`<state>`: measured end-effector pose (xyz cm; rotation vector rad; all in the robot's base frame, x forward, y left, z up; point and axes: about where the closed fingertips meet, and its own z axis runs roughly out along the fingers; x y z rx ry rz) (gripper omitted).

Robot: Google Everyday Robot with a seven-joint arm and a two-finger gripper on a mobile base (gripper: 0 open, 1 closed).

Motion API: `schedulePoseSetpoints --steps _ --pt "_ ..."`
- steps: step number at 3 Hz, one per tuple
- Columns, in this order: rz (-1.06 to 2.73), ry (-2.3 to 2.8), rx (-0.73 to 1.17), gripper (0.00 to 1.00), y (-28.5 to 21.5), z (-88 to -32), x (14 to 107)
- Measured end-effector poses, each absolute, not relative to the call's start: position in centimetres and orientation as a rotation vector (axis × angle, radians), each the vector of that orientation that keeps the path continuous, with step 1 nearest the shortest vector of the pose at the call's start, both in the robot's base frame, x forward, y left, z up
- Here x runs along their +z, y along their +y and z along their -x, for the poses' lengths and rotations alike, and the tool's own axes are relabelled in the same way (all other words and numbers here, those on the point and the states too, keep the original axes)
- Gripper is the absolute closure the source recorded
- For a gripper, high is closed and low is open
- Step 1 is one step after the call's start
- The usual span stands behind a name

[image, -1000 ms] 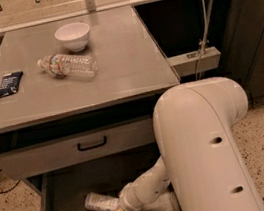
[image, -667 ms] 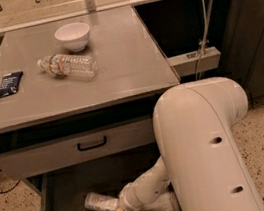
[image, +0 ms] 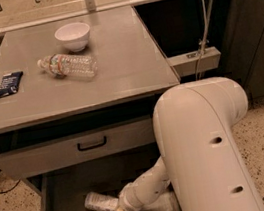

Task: Pick blue plastic bottle from middle drawer and place on counter

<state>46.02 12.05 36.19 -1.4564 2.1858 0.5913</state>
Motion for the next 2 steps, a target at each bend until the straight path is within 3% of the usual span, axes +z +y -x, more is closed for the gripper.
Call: schedulePoseSetpoints --steps 2 --pt "1.444 2.1 0.555 1.0 12.0 -47.0 40.4"
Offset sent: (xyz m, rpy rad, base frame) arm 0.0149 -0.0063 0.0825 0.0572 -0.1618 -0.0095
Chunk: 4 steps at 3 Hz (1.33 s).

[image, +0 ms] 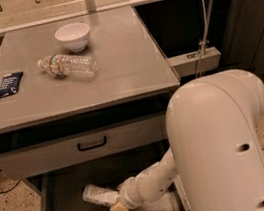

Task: Pick blue plastic bottle from middle drawer and place on counter

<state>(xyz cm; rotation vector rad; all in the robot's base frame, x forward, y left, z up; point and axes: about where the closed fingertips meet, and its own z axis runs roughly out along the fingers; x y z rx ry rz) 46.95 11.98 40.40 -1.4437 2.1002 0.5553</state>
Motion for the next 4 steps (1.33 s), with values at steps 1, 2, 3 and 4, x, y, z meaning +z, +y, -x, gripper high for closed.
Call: schedulePoseSetpoints --steps 1,2,3,4 --pt "1.461 2.063 0.487 1.0 10.8 -47.1 44.4" --pt "1.461 2.063 0.487 1.0 10.8 -47.1 44.4" --pt "1.447 2.103 0.442 1.0 9.1 -46.2 45.8" --pt "1.351 2.164 0.391 1.0 5.6 -43.9 48.5"
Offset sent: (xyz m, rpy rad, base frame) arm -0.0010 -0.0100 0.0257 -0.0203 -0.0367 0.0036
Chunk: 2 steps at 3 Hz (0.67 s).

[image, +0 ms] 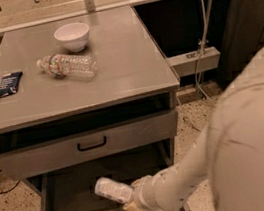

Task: Pick blue plastic bottle from middle drawer and place on counter

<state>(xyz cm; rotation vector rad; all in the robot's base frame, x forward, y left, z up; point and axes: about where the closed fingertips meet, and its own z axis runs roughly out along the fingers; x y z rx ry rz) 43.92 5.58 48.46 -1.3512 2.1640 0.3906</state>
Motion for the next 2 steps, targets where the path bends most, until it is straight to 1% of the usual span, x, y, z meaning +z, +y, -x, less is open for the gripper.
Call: schedulePoseSetpoints --steps 1,2 --pt "1.245 2.266 0.334 1.0 0.65 -40.63 48.87" --pt "1.244 2.267 0.334 1.0 0.65 -40.64 48.88"
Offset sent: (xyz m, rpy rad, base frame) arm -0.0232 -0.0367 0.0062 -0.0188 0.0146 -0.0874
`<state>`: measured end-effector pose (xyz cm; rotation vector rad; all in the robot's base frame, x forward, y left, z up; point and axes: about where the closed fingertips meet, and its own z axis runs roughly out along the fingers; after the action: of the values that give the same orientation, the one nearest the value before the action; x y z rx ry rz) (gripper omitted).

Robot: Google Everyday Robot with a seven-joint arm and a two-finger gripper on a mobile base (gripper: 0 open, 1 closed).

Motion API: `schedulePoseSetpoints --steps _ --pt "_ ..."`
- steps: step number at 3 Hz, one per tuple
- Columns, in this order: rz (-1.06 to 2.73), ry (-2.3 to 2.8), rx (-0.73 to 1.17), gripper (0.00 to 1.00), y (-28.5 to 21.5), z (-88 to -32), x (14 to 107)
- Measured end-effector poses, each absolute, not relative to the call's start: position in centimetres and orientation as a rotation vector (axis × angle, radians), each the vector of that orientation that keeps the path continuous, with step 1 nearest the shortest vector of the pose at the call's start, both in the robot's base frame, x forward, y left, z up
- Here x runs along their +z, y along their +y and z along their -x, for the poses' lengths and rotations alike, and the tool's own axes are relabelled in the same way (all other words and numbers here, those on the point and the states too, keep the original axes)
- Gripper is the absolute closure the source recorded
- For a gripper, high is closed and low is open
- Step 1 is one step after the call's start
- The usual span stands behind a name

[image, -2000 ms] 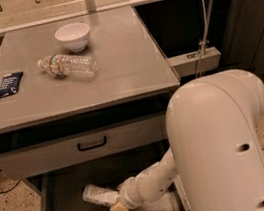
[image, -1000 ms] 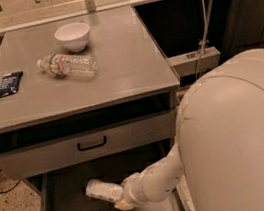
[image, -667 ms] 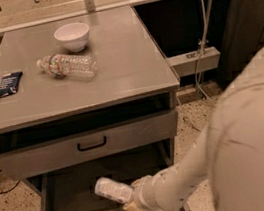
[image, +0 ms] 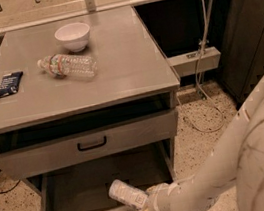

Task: Pick blue plastic bottle from middle drawer and place on counter

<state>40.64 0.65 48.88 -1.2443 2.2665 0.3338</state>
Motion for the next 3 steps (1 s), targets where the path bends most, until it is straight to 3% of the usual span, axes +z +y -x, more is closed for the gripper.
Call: schedulePoseSetpoints --steps 3 --pt "1.097 2.317 0.165 1.0 -4.9 -41.6 54.6"
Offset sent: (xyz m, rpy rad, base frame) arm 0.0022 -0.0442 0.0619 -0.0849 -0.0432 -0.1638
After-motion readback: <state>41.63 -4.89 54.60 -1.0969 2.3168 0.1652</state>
